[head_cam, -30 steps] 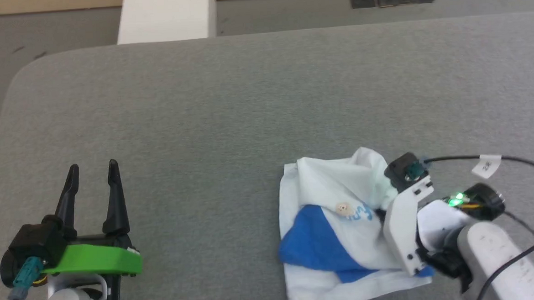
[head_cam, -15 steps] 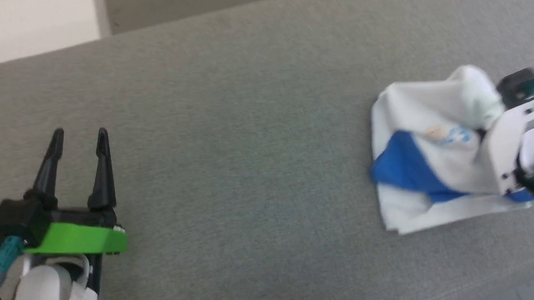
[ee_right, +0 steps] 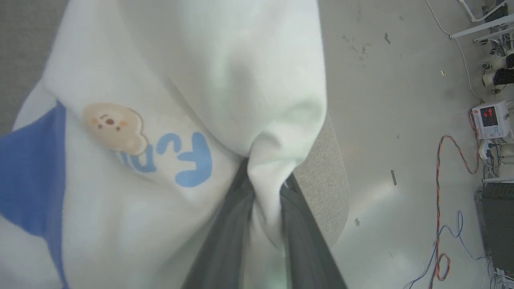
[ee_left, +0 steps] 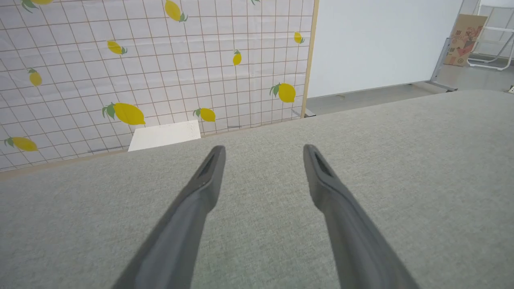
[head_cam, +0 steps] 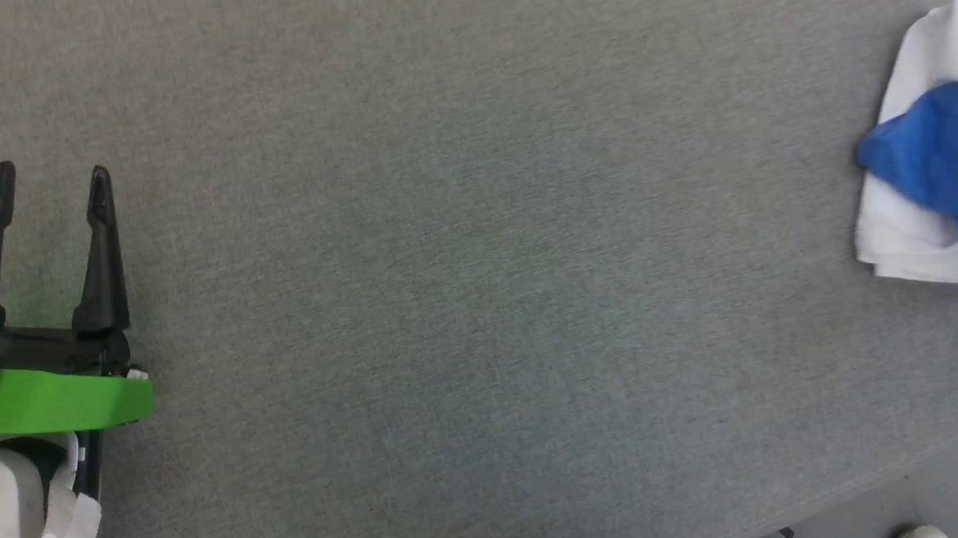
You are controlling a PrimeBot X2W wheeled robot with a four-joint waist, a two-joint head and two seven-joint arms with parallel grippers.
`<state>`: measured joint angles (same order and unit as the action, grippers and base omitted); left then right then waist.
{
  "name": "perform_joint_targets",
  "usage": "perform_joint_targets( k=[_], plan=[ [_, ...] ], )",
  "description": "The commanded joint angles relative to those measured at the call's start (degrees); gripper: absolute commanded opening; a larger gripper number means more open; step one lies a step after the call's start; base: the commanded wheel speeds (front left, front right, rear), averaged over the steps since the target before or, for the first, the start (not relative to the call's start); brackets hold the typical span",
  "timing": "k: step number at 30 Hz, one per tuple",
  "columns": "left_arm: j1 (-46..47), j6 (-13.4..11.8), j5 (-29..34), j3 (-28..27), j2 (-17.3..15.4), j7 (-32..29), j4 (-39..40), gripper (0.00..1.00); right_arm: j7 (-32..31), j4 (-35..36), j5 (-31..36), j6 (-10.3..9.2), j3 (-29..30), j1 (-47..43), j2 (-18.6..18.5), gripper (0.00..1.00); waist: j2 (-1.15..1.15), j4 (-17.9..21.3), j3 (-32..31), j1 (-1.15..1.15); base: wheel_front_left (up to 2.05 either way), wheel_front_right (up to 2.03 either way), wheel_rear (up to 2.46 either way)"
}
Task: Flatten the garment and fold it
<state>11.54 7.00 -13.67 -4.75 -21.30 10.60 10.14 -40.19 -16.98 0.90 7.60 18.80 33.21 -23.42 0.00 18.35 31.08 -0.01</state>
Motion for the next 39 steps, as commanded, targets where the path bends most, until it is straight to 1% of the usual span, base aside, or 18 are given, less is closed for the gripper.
perform_joint_targets(
  k=[1,2,3,5,9,11,13,17,21,23,26,29,31,35,37,39],
  plan=[
    [-0.16,-0.24,-0.43,-0.27,-0.53,-0.36,0.44,1.0,1.44,-0.08,1.25,-0.11,1.1,1.44,0.2,0.0,0.0,-2.07,2.84,0.01,0.0,0.0,0.0],
    [-0.3,-0.27,-0.51,-0.34,-0.64,-0.44,0.64,1.0,2.34,-0.38,2.06,-0.11,2.02,1.81,0.34,0.28,0.0,-2.27,3.02,0.01,0.0,0.0,0.0],
    [-0.38,-0.28,-0.58,-0.36,-0.71,-0.47,0.75,1.0,2.95,-0.68,2.74,-0.11,2.66,2.07,0.4,1.0,0.0,-2.41,3.09,0.01,0.0,0.0,0.0],
    [-0.52,-0.3,-0.69,-0.34,-0.81,-0.54,0.81,1.0,4.25,-1.37,4.08,-0.11,4.36,2.74,0.63,1.0,0.0,-2.66,3.07,0.01,0.0,0.0,0.0],
    [-0.73,-0.46,-0.83,-0.09,-0.71,-0.35,0.37,1.0,9.31,-1.78,6.29,-0.11,6.65,4.28,0.03,1.0,0.0,-2.89,2.01,0.01,0.0,0.0,0.0],
    [-0.81,-0.56,-0.87,0.16,-0.49,-0.1,-0.01,1.0,11.84,-1.86,6.31,-0.11,7.76,5.46,-0.44,1.0,0.0,-2.96,1.05,0.01,0.0,0.0,0.0],
    [-0.89,-0.63,-0.99,0.5,-0.12,0.27,-0.74,1.0,14.09,-1.7,5.35,-0.11,7.62,6.67,-0.88,1.0,0.0,-3.06,-0.44,0.01,0.0,0.0,0.0],
    [-1.23,-1.07,-1.37,0.95,1.08,1.31,-2.77,1.0,18.93,-0.17,0.82,-0.11,4.87,8.74,-1.38,1.0,0.0,-3.42,-4.45,0.01,0.0,0.0,0.0],
    [-1.46,-2.0,-2.0,0.92,2.87,2.5,-4.85,1.0,23.54,2.7,-5.11,-0.11,0.0,10.1,-1.19,1.0,0.0,-4.5,-9.15,0.01,0.0,0.0,0.0],
    [-1.54,-2.52,-2.41,0.8,3.9,2.98,-5.7,1.0,25.6,4.48,-7.64,-0.11,-3.41,10.11,-1.07,1.0,0.0,-5.35,-11.45,0.01,0.0,0.0,0.0],
    [-1.64,-3.42,-3.43,0.2,5.83,3.62,-6.85,1.0,29.16,7.46,-11.24,-0.11,-8.42,9.67,0.19,1.0,0.0,-6.87,-14.96,0.01,0.0,0.0,0.0],
    [-1.85,-4.09,-3.99,-0.07,7.46,3.95,-7.76,1.0,32.7,9.96,-13.43,-0.11,-12.43,8.47,1.87,1.0,0.0,-8.6,-17.84,0.01,0.0,0.0,0.0],
    [-2.05,-4.49,-4.44,-0.31,8.59,4.1,-8.41,1.0,34.9,11.66,-13.72,-0.11,-14.86,6.99,3.86,1.0,0.0,-9.81,-19.58,0.01,0.0,0.0,0.0],
    [-2.37,-5.37,-4.32,-0.69,10.22,4.28,-9.53,1.0,39.36,14.73,-12.94,-0.11,-17.86,2.65,9.21,1.0,0.0,-12.14,-22.14,0.01,0.0,0.0,0.0],
    [-2.58,-5.96,-3.87,-0.82,10.78,4.32,-10.2,1.0,41.91,15.49,-12.51,-0.11,-18.1,0.18,12.17,1.0,0.0,-13.12,-23.26,0.01,0.0,0.0,0.0],
    [-2.81,-6.42,-3.57,-0.95,11.31,4.35,-10.78,1.0,44.43,15.93,-10.99,-0.11,-18.99,-2.45,14.36,1.0,0.0,-13.95,-24.11,0.01,0.0,0.0,0.0]
  ],
)
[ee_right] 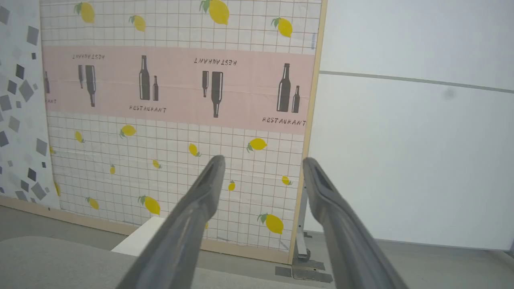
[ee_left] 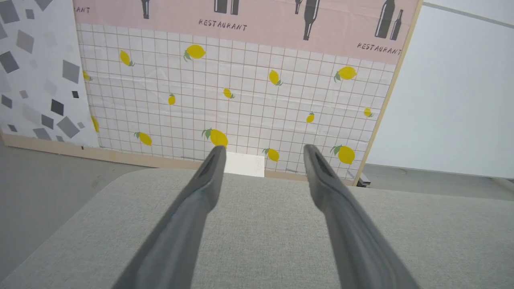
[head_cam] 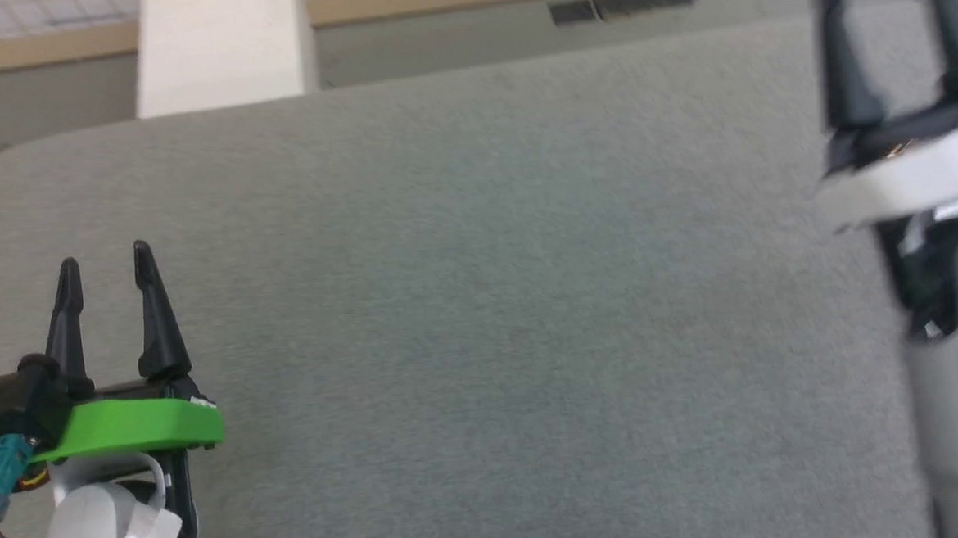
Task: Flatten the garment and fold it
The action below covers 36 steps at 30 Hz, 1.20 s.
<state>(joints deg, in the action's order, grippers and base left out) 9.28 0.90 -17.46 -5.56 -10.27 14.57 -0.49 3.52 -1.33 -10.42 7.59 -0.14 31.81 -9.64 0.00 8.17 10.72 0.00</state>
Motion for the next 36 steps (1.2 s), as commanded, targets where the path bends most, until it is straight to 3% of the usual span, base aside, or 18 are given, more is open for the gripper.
perform_joint_targets(
  k=[1,8,18,29,30,36],
  plan=[
    [-0.67,-0.43,0.4,-0.15,0.43,0.38,-0.39,1.0,1.95,0.34,0.38,-0.1,0.18,-2.32,2.03,1.0,0.0,-4.07,-4.16,0.0,0.0,0.0,0.0],
    [-1.72,-0.38,2.14,0.31,1.79,0.41,-1.5,1.0,8.81,-1.52,2.76,-0.1,1.6,-13.4,6.53,1.0,0.0,-6.12,-6.64,0.0,0.0,0.0,0.0],
    [-4.19,1.34,6.12,3.44,1.99,0.42,-4.69,1.0,10.74,-9.85,-1.12,-0.1,2.86,-23.97,6.75,1.0,0.0,-6.2,-8.31,0.0,0.0,0.0,0.0],
    [-5.03,2.25,4.98,5.73,3.61,0.36,-13.05,1.0,10.85,-13.97,-2.23,-0.1,1.99,-26.2,6.76,1.0,0.0,-4.62,-9.05,0.0,0.0,0.0,0.0],
    [-4.54,2.09,5.14,5.81,3.35,0.13,-13.39,0.0,10.61,-13.97,-1.76,-0.01,2.05,-25.95,6.69,0.0,0.0,-4.64,-9.02,0.0,0.0,0.0,0.0],
    [-4.51,2.08,5.12,6.04,3.33,0.08,-13.55,0.0,10.58,-13.98,-1.72,-0.01,2.1,-25.95,6.67,0.0,0.0,-4.6,-9.05,0.0,0.0,0.0,0.0]
  ],
)
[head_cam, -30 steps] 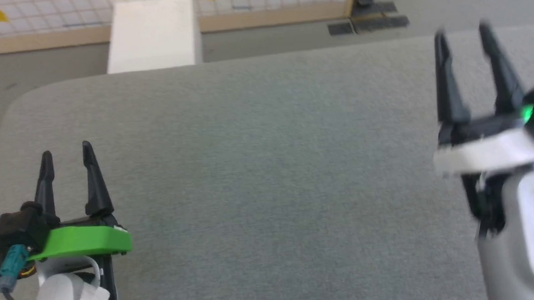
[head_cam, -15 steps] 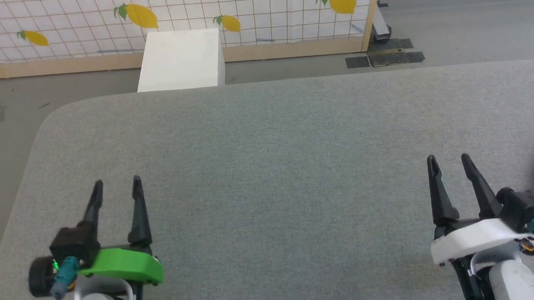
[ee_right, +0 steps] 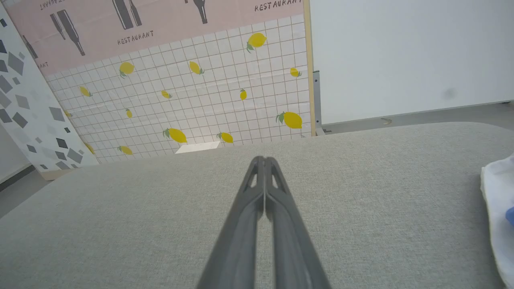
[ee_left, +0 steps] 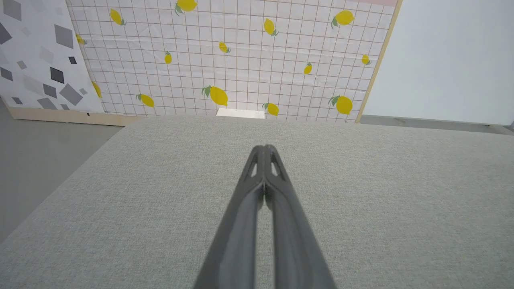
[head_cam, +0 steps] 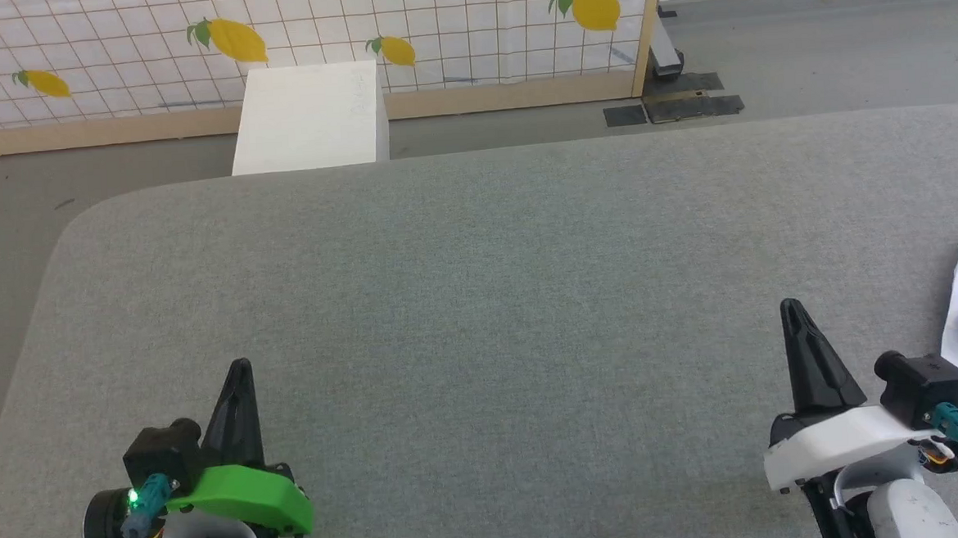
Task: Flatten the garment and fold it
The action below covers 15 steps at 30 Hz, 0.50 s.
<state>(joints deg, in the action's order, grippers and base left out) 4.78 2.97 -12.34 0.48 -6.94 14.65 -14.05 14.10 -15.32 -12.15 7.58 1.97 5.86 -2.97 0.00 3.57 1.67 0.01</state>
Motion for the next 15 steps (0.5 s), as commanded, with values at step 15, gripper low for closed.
perform_joint_targets(
  k=[15],
  plan=[
    [-0.58,-0.36,1.49,-0.06,0.49,-1.76,1.7,0.0,-1.7,1.85,1.47,-0.01,-0.25,-0.71,0.01,0.0,0.0,-0.43,-0.2,-0.01,0.0,0.0,0.0]
  ],
)
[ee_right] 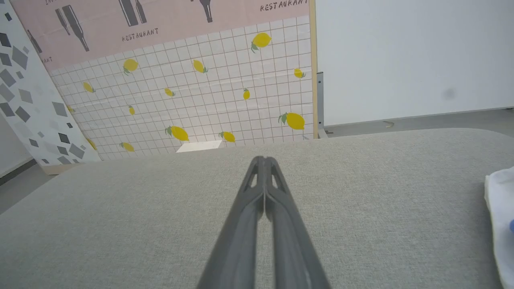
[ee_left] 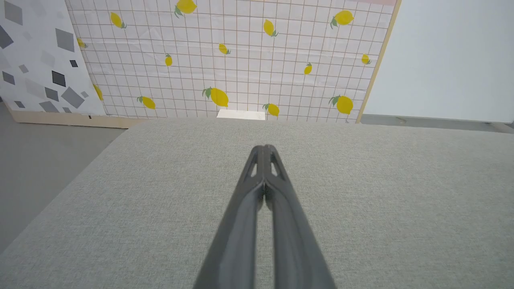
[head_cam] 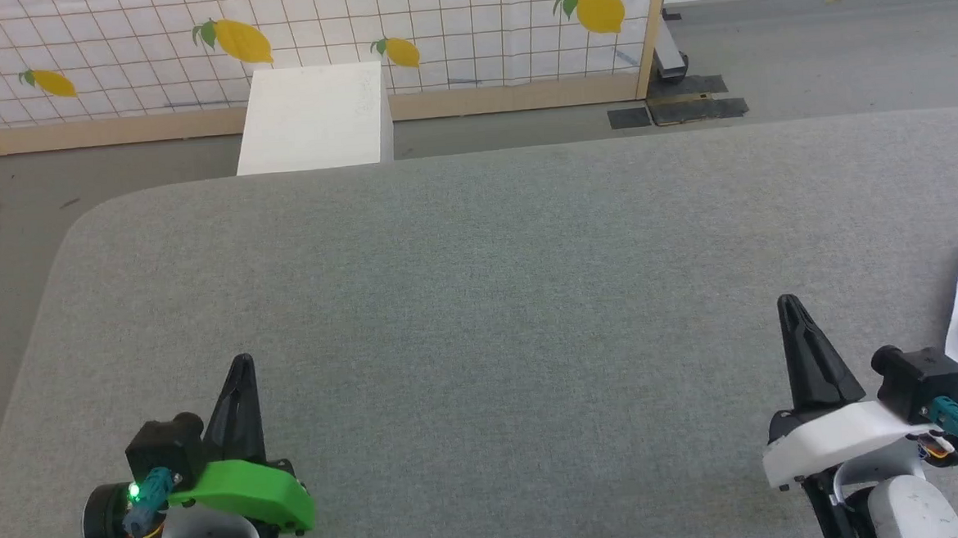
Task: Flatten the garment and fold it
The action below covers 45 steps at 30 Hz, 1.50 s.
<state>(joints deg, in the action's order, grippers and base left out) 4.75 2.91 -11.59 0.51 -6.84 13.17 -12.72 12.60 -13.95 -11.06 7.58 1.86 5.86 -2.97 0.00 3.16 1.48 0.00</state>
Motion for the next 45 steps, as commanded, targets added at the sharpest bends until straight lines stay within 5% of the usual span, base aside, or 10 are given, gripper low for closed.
perform_joint_targets(
  k=[1,45],
  plan=[
    [-0.59,-0.31,0.82,-0.09,0.42,-0.38,0.47,0.0,-0.3,0.58,0.46,-0.01,-0.15,-0.74,0.01,0.0,0.0,-0.05,-0.02,0.0,0.0,0.0,0.0],
    [-2.28,-1.37,5.2,-0.26,1.86,-5.58,5.45,0.0,-5.3,6.02,4.77,-0.04,-0.85,-2.82,0.05,0.0,0.0,-1.31,-0.61,0.0,0.0,0.0,0.0]
  ],
)
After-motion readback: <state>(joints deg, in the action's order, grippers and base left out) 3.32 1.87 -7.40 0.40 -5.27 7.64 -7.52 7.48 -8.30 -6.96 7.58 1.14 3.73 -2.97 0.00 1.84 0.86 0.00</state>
